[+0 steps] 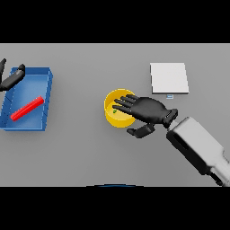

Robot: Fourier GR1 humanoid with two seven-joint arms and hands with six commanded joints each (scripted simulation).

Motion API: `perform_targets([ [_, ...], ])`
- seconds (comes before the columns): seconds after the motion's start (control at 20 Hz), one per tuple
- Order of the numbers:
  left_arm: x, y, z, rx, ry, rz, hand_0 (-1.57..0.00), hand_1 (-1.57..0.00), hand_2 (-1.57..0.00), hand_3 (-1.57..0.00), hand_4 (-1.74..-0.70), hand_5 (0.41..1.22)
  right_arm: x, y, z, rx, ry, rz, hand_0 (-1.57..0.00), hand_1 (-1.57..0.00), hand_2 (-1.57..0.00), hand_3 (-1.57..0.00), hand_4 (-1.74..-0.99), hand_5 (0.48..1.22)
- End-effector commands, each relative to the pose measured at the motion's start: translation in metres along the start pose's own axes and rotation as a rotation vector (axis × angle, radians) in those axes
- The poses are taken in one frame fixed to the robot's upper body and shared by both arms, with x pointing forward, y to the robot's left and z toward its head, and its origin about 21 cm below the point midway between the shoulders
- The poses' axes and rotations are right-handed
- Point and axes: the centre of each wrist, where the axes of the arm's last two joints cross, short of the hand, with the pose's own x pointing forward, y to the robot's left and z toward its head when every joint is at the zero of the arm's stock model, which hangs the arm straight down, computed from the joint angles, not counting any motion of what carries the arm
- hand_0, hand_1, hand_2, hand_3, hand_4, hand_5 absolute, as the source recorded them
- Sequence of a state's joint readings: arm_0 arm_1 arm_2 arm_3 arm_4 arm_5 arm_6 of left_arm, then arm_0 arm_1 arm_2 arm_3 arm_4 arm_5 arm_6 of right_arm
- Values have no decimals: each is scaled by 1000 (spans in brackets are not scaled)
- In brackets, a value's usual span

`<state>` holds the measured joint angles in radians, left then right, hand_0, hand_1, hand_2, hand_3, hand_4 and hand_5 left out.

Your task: Pick up the red beaker and tilt it to pour out 1 green nut into yellow bowl. Pick up the yellow bowl and place it on the metallic measuring scale.

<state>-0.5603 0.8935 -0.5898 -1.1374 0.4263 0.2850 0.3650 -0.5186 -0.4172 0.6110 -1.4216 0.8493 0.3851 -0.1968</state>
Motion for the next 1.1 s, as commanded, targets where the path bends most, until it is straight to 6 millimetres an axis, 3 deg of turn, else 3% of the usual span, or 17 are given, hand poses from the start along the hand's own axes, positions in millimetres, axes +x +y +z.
perform_targets([
  [0.0, -3, -3, 1, -4, -5, 1, 0, 1, 1, 1, -722, 687, -1, 2, -6, 45, 9, 16, 1, 1, 1, 1, -1223, 705],
  [0.25, -4, 2, 1, -4, -5, 14, 1, 1, 1, 1, -724, 687, -3, 1, -30, 145, 23, 86, 1, 1, 1, 1, -1239, 705],
  [0.65, -4, 2, 0, -10, -14, 16, 1, 1, 1, 1, -718, 688, -1, 0, -48, 256, 38, 119, 1, 1, 1, 1, -1297, 753],
  [0.8, -5, 6, 4, 0, -16, 19, 1, 1, 1, 1, -713, 686, 1, 3, -56, 267, 68, 84, -3, -16, -19, -43, -1336, 810],
  [0.9, -9, 1, 4, -9, -15, 27, 1, 1, 1, 1, -714, 691, 2, 2, -55, 280, 53, 83, -287, -236, -176, -173, -1387, 873],
  [0.95, -8, 1, 3, -6, -13, 26, 1, 1, 1, 1, -716, 692, -1, 0, -51, 283, 43, 92, -544, -473, -310, -262, -1420, 943],
  [1.05, -6, 3, 3, -1, -15, 20, 1, 1, 1, 1, -719, 692, -3, 3, -51, 281, 39, 95, -914, -869, -695, -456, -1512, 1043],
])
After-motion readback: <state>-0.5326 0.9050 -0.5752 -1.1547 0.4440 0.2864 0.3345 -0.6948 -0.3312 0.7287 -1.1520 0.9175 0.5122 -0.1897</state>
